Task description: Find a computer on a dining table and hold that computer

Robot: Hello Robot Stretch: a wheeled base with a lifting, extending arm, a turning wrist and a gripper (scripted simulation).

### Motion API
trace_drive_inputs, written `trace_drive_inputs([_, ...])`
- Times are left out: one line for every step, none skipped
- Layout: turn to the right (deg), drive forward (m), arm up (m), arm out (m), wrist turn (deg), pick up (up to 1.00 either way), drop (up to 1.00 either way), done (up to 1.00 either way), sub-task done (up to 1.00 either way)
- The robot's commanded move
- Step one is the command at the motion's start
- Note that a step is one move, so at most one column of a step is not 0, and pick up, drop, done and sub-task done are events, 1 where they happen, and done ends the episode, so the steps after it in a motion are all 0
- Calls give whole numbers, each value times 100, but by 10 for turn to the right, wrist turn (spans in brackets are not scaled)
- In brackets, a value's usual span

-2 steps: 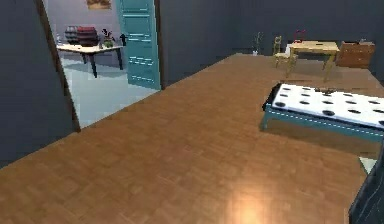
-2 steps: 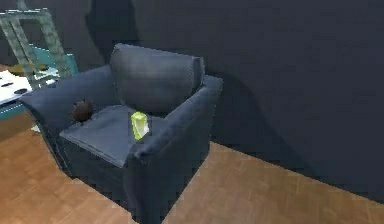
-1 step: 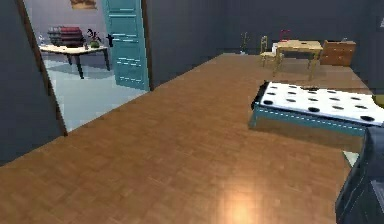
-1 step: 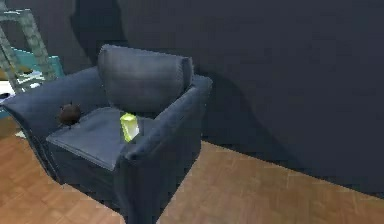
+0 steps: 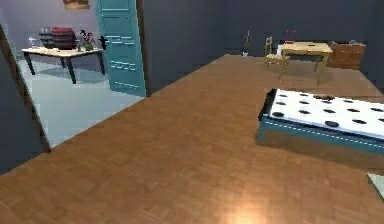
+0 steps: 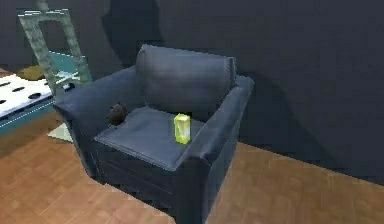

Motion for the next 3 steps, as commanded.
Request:
trace_drive_inputs([-300,0,0,0,0,0,0,0,0])
trace_drive_inputs([0,100,0,0,0,0,0,0,0])
trace_drive_inputs([0,100,0,0,0,0,0,0,0])
